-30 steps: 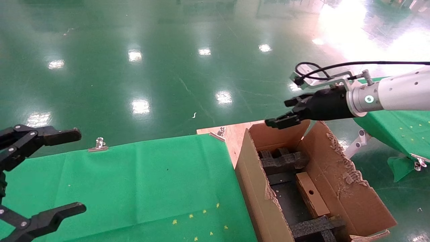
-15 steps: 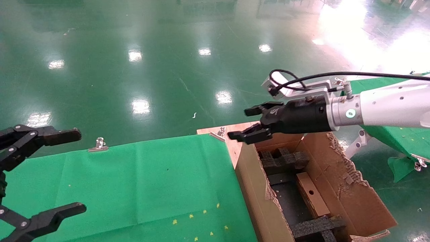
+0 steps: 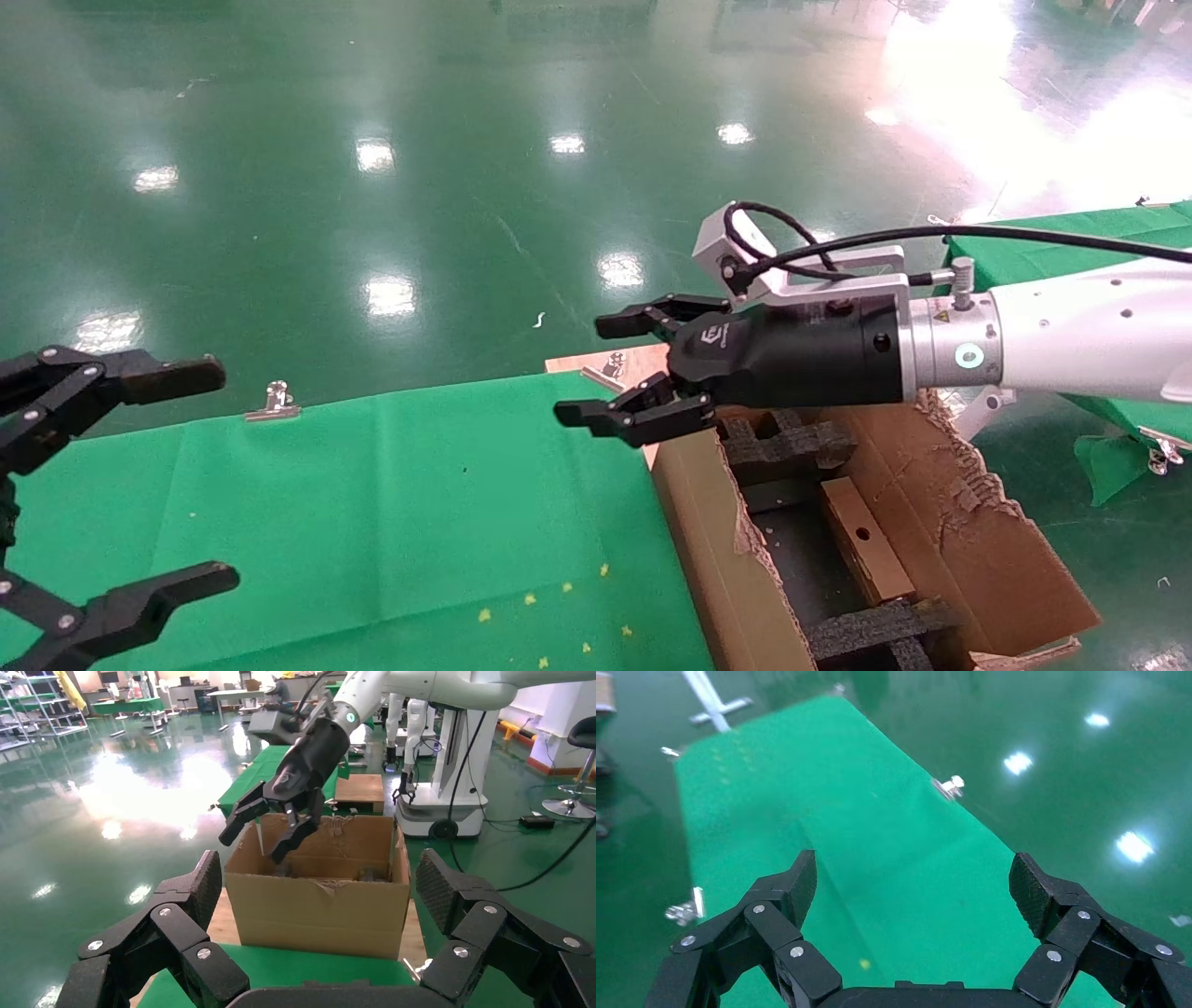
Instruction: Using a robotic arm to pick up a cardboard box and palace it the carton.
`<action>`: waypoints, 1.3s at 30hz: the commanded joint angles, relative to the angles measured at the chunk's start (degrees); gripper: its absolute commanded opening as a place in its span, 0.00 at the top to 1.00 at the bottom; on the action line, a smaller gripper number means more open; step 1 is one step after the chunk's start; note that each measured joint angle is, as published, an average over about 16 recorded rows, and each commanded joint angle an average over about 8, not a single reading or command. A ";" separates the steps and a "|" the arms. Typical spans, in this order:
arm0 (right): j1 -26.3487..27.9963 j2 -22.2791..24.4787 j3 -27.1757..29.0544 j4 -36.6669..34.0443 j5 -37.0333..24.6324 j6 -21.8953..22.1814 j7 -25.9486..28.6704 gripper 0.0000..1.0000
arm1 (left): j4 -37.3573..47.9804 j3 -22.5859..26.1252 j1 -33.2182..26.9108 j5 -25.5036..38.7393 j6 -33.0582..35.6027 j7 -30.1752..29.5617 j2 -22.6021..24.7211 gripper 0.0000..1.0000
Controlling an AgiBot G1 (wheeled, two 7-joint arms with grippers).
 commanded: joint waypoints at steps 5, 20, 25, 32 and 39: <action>-4.51 0.17 6.08 3.38 2.55 -2.57 -2.10 0.00 | 0.00 0.00 0.00 0.00 0.00 0.00 0.00 0.00; -15.74 0.59 21.24 11.79 8.92 -8.96 -7.32 0.00 | 0.00 0.01 0.00 -0.01 -0.01 0.01 -0.01 0.00; -19.20 0.72 25.91 14.39 10.88 -10.93 -8.93 0.00 | 0.00 0.02 0.00 -0.01 -0.01 0.01 -0.01 0.00; -22.06 0.80 29.78 16.52 12.54 -12.56 -10.10 0.00 | 0.01 0.01 0.01 -0.02 -0.02 0.01 -0.01 0.00; -21.90 0.81 29.51 16.35 12.55 -12.50 -10.07 0.00 | 0.01 0.01 0.01 -0.03 -0.03 0.02 -0.01 0.00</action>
